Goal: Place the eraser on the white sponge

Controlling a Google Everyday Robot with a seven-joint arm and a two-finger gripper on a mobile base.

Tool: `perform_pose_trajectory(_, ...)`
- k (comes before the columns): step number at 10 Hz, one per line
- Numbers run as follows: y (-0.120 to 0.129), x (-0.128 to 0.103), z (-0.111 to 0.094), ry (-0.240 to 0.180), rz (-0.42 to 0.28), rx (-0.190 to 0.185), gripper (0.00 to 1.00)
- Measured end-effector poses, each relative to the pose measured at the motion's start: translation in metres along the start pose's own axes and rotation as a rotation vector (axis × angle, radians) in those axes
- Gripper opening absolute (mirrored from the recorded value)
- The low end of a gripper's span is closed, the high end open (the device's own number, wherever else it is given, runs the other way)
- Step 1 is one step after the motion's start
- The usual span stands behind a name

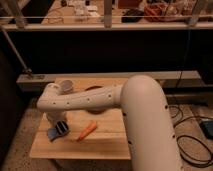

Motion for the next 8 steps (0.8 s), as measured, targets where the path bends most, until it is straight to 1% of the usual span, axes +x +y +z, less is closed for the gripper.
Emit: perform_pose_trajectory(8, -0.0025, 0.0029, 0.0001, 0.006, -0.020, 0.010, 0.45)
